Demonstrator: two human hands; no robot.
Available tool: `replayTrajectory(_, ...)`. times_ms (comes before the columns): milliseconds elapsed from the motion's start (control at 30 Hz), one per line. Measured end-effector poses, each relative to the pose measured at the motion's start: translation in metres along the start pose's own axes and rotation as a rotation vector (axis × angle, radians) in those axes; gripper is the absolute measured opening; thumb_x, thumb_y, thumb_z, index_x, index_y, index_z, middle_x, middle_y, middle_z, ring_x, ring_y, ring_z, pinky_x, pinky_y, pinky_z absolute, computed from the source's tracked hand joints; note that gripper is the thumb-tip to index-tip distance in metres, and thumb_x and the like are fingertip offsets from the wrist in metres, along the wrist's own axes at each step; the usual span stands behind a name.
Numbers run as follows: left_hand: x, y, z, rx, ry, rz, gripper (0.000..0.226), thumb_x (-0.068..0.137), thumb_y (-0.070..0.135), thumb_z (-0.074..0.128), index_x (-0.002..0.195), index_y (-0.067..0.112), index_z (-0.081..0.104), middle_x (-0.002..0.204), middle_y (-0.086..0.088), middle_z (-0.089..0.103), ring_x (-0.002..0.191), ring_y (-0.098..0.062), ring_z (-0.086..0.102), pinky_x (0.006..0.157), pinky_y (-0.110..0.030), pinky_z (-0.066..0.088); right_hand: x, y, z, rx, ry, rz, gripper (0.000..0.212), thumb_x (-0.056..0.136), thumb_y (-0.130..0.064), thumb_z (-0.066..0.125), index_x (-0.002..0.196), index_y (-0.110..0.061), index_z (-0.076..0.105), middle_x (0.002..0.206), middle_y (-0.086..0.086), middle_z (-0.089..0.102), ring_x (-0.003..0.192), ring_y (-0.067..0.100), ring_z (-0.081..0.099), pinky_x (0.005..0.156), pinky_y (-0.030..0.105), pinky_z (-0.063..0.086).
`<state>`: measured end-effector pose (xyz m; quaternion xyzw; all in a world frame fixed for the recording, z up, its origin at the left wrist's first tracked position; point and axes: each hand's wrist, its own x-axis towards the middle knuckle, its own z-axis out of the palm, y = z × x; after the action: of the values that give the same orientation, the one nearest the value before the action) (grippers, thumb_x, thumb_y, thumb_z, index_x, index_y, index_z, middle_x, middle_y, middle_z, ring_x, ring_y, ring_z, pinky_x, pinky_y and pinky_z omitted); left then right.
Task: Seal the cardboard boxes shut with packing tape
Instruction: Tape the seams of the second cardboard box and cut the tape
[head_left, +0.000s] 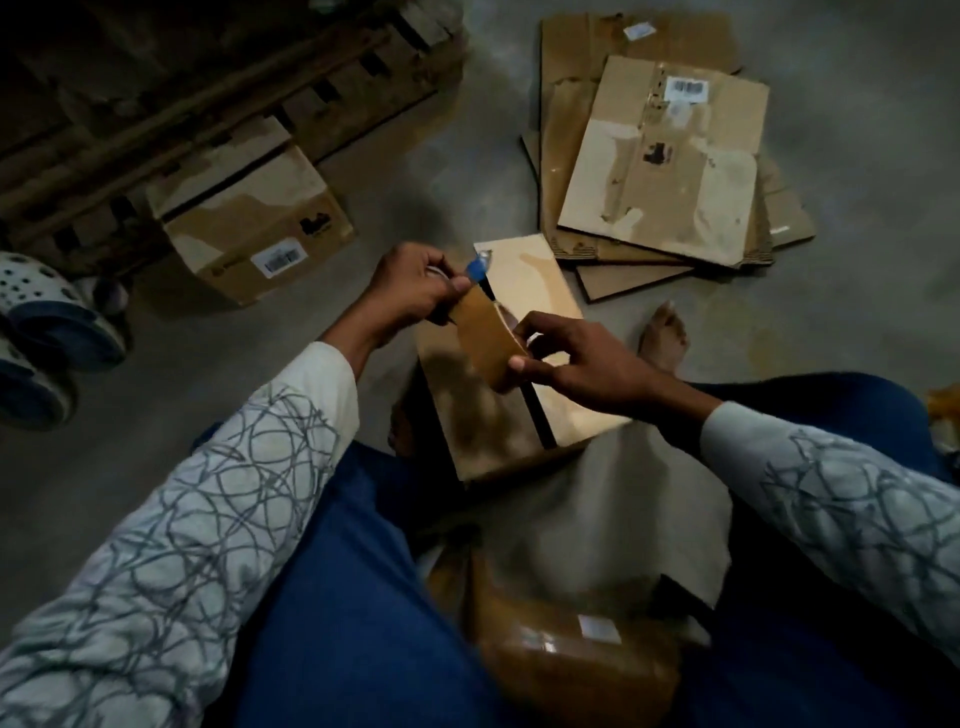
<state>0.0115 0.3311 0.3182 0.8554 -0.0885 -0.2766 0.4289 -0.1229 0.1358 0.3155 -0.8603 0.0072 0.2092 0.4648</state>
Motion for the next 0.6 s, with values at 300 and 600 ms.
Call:
replayTrajectory(300,0.125,-0.033,-0.002,0.287,-0.106,-0.198,0.026,0.095,0.025,0.061,0.091,0.000,0.070,0.090,-0.022,0.070,0.088,-0.033,0.068,0.073,-0.037,0.050,0.110,0.020,0.027,-0.168,-0.047,0.015,0.076,0.094,-0.047,0.063,0.153,-0.021,0.022,0.117,0.007,0.070,0.098,0.028,0.068,0.074,0.028,0.046)
replayTrajectory(600,0.156,-0.050,-0.007,0.283,-0.061,-0.252,0.025,0.103,0.039,0.047,0.101,0.018,0.059,0.098,-0.005,0.062,0.093,-0.023,0.057,0.071,-0.031,0.035,0.143,0.018,0.014,-0.245,-0.066,0.144,0.067,0.095,-0.061,0.047,0.145,-0.020,0.033,0.148,0.004,0.035,0.131,0.022,0.029,0.099,0.041,0.042)
